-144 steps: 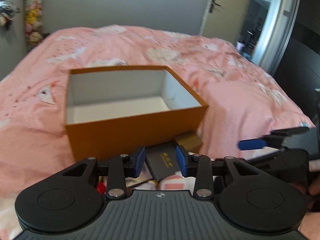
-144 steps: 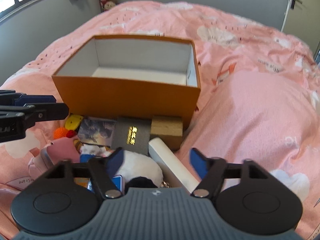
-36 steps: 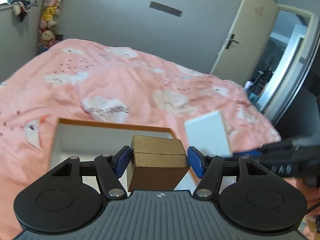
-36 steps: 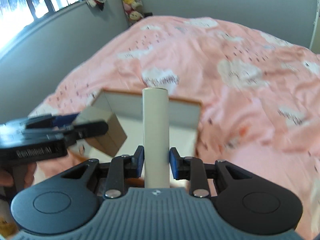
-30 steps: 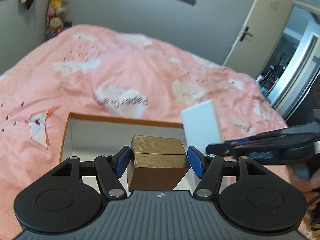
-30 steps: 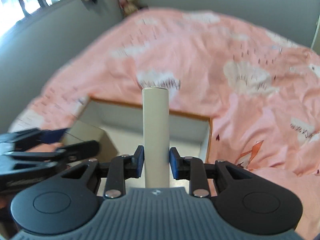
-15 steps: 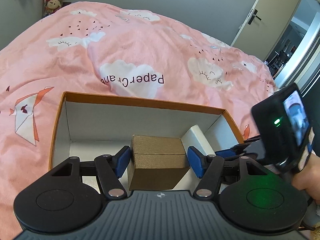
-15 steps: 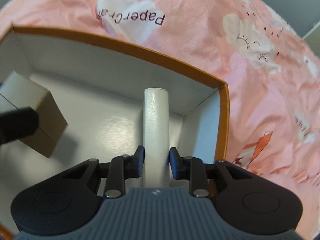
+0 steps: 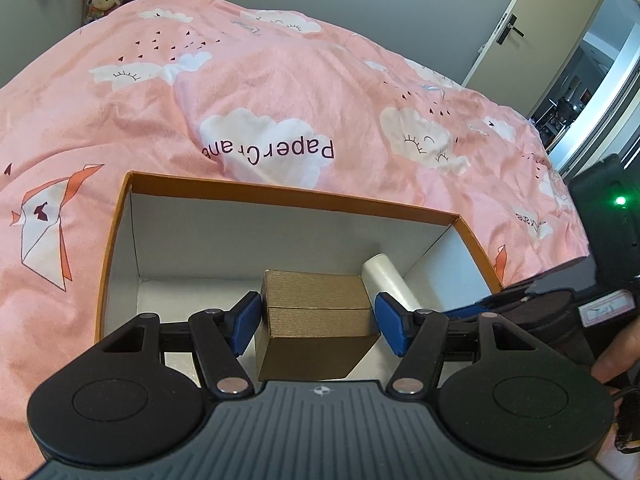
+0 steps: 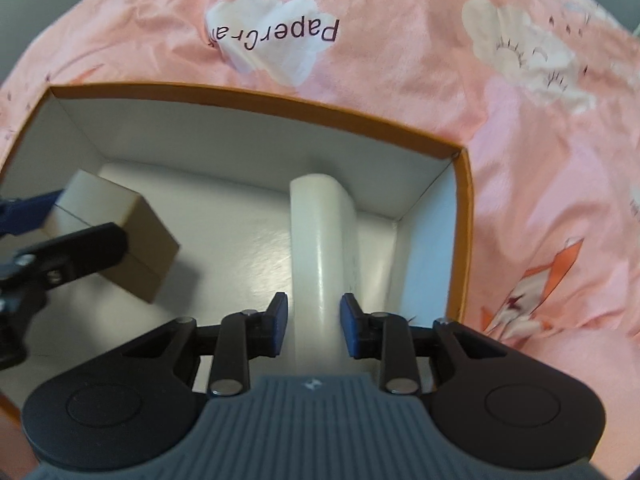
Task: Organize objects
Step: 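Carry the gold box and white case over the orange box with both tools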
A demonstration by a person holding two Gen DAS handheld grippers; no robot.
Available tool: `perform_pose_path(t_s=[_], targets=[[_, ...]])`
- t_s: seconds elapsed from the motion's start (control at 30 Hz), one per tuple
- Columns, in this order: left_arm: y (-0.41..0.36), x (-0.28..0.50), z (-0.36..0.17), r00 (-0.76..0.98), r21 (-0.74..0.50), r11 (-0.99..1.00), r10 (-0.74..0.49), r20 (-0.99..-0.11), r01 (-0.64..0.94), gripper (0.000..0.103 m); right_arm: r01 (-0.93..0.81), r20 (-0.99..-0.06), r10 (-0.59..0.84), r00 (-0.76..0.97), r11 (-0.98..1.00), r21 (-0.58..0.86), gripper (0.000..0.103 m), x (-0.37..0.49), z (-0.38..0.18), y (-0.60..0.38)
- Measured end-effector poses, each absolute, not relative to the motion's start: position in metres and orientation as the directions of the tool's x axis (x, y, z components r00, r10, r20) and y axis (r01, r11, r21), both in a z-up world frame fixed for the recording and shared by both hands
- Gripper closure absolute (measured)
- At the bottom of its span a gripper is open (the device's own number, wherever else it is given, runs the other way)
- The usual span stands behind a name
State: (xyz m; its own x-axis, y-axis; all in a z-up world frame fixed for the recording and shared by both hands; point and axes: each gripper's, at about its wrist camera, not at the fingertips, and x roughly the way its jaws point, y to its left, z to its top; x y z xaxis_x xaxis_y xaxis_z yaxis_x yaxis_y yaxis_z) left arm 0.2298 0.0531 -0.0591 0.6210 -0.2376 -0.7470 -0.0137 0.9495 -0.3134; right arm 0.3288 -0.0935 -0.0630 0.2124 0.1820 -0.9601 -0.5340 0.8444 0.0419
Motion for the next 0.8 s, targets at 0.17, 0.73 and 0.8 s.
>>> perform_pose_path(t_s=[0.17,0.73,0.8], targets=[[0.054,0.23,-0.06,0.618,-0.307,0.951,-0.231,-0.752,-0.019,0.031,-0.545,-0.956,0.246,0.162,0.829,0.121,0.081,0.319,-0.067,-0.092],[0.05,0.24,-0.059,0.591,-0.275,0.961,-0.223,-0.775,0.001,0.031,-0.568,-0.944,0.304,0.125,0.802,0.183,0.093,0.322,-0.091,-0.069],[0.048,0.241,-0.059,0.585,-0.281,0.96,-0.23,-0.778,0.004,0.031,-0.555,-0.944,0.295,0.145,0.815,0.17,0.094,0.326,-0.091,-0.077]])
